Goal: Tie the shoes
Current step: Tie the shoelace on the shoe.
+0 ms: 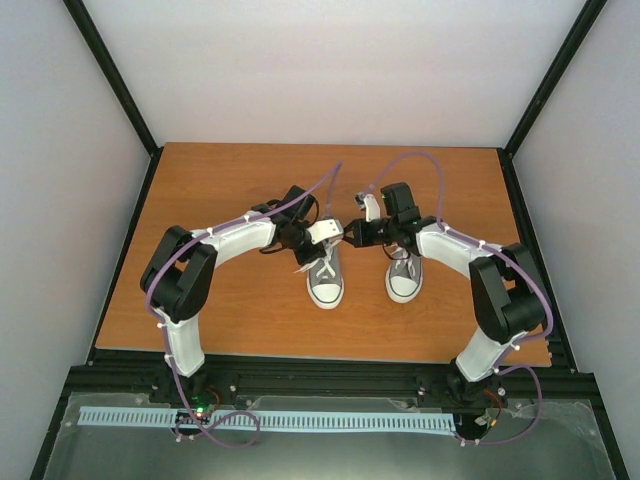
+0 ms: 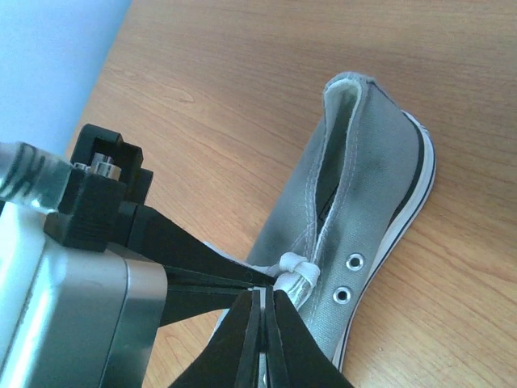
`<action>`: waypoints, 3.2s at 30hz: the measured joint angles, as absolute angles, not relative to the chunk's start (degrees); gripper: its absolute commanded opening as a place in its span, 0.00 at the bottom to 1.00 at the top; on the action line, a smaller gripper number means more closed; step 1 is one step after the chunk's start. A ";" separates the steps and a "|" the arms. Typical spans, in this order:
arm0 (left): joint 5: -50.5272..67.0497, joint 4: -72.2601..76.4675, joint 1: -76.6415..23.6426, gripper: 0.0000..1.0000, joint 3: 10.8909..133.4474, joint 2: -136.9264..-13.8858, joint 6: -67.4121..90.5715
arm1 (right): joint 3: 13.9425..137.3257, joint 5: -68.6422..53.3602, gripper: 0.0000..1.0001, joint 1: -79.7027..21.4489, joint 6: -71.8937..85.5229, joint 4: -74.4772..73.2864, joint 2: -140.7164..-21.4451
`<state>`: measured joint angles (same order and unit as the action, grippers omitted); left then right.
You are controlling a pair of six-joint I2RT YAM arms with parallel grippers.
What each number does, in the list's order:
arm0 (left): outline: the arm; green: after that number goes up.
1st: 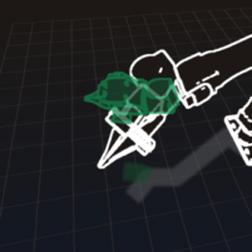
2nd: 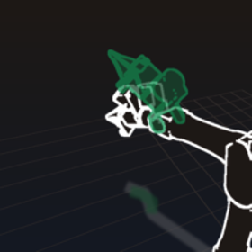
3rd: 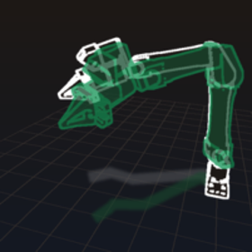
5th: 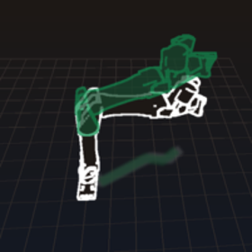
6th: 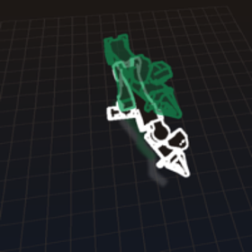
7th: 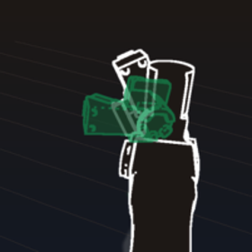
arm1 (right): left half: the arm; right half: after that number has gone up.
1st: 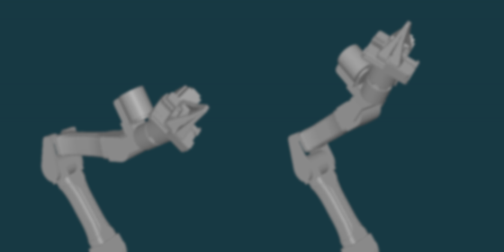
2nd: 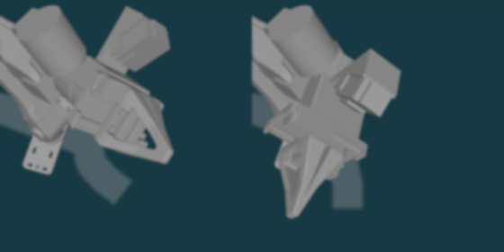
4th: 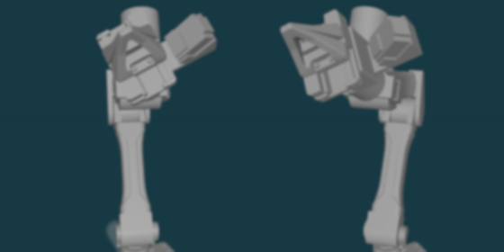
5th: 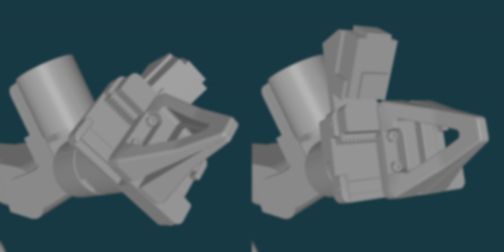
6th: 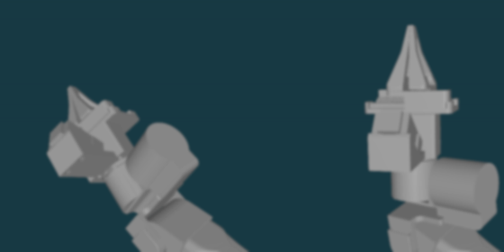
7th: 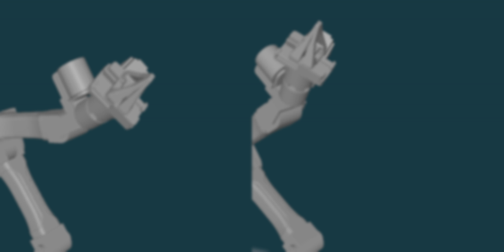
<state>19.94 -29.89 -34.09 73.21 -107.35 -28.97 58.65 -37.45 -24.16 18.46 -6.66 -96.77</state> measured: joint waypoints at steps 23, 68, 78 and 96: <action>19.99 -29.52 -34.09 0.01 73.10 -107.53 -30.22 | 54.54 -37.76 0.03 -22.85 19.35 -6.28 -93.86; 26.30 -50.92 -24.49 0.01 79.20 -111.63 -47.51 | 44.27 -23.40 0.46 -33.91 -3.42 4.36 -79.46; 26.44 -52.97 -24.49 0.02 85.76 -111.44 -46.04 | 39.68 -14.85 0.36 -42.59 -32.97 16.84 -89.12; 30.04 -60.51 -24.49 0.09 94.74 -111.18 -43.18 | 45.93 -7.62 0.37 -42.85 -43.53 23.59 -99.81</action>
